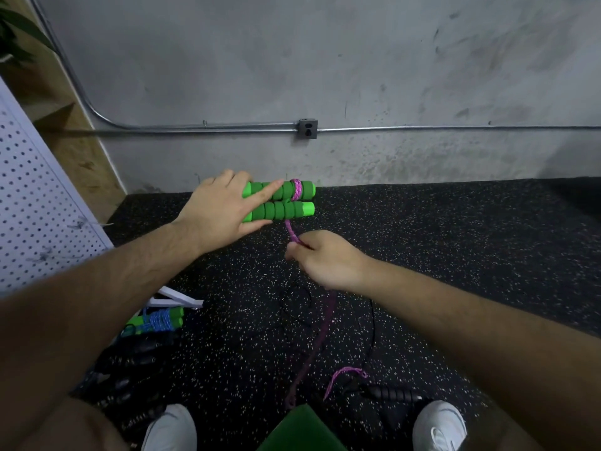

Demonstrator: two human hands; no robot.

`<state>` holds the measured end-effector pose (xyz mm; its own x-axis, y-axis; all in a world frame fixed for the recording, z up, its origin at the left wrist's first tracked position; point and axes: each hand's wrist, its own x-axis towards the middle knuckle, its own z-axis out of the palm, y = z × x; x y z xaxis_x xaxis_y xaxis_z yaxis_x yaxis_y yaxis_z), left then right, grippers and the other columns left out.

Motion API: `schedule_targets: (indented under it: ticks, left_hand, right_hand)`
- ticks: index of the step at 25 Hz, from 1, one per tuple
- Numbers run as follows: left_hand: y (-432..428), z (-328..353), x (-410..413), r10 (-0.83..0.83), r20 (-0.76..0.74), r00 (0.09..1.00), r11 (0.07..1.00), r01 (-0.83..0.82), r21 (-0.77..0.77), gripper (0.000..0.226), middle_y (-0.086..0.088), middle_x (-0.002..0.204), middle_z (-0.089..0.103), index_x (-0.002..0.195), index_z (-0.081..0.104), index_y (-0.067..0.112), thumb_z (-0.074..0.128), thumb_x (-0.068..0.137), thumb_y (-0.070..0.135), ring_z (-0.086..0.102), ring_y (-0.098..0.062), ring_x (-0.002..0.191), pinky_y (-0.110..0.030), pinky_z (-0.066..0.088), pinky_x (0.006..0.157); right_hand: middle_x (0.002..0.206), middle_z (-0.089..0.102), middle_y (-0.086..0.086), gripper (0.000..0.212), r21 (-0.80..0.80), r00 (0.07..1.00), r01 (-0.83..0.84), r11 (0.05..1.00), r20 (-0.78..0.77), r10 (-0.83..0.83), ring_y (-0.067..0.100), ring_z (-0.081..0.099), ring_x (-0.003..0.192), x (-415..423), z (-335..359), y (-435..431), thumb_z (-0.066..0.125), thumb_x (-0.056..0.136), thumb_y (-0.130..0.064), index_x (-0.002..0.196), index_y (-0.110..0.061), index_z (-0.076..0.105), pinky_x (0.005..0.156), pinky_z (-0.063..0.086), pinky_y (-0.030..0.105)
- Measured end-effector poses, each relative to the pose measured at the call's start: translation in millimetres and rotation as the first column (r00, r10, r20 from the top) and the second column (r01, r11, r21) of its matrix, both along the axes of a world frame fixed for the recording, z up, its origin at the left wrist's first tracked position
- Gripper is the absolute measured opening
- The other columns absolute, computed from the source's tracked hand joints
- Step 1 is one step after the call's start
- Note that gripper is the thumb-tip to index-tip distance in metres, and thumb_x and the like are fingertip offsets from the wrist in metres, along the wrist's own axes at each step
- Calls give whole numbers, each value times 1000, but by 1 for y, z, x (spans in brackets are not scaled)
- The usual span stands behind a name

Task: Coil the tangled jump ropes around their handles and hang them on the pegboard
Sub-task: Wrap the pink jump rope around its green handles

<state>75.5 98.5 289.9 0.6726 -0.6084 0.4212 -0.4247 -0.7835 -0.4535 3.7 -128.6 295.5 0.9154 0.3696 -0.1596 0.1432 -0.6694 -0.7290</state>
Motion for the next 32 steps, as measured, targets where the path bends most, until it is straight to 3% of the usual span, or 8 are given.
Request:
schedule_targets:
  ticks: [2,8,11,14,17,21,27,32]
  left_hand:
    - [9,-4,3,8,-30,1000,999,-7,38,77,-18,109,54,159,19,31,34,92,67,52,-29,91,-42,51,68]
    - [-1,-16,-9,-175,-71,982,977,182,113,80,-14,113,55,159,15,29,42,94,66,52,-24,91,-38,51,69]
    - [-16,-18,-24,-317,-103,943,943,325,76,76,-14,115,55,159,13,30,37,97,66,53,-26,92,-42,54,71]
    - [-25,-9,-36,-392,-84,916,920,391,-27,77,-15,116,56,159,18,29,42,95,65,55,-28,94,-44,56,73]
    - [-31,0,-44,-386,-12,922,919,384,-90,77,-15,116,57,158,25,26,45,95,64,54,-26,93,-41,55,75]
    - [-31,2,-38,-216,29,976,973,218,-74,74,-16,114,57,159,21,30,35,96,67,52,-27,92,-41,52,72]
    - [-19,-2,-20,-38,-11,999,999,38,-8,77,-14,105,55,159,26,30,40,91,66,52,-27,89,-39,49,68]
    - [-11,-14,-15,-66,-61,996,991,73,113,82,-11,114,55,160,17,32,45,91,67,51,-24,94,-39,49,74]
  right_hand:
    - [63,53,-3,34,-129,995,-33,991,92,45,11,49,50,-6,22,-5,49,102,-36,81,-13,61,45,36,22]
    - [85,63,-13,16,-403,825,89,911,543,159,2,54,71,13,56,-37,58,98,-41,98,-28,67,56,37,22]
    - [91,67,-19,9,-327,853,42,944,504,137,0,59,83,31,50,-57,68,92,-40,97,-34,71,69,46,25]
    - [92,72,-20,9,-18,962,17,1000,274,-12,-10,62,82,46,30,-73,70,92,-31,97,-35,76,81,49,25]
    - [93,75,-7,20,242,996,67,968,43,-79,12,69,93,41,0,-73,65,95,-10,95,-29,74,88,55,33]
    - [71,58,-5,25,95,995,2,996,-102,7,11,50,59,8,-31,-48,43,106,-35,101,-28,67,51,44,24]
    - [69,53,2,40,0,986,-46,999,-158,45,11,47,48,-21,-3,-16,37,108,-37,106,-10,66,43,43,24]
    - [68,59,-7,33,-344,952,-40,938,272,140,6,52,54,-20,48,-34,46,104,-41,89,-19,65,49,39,22]
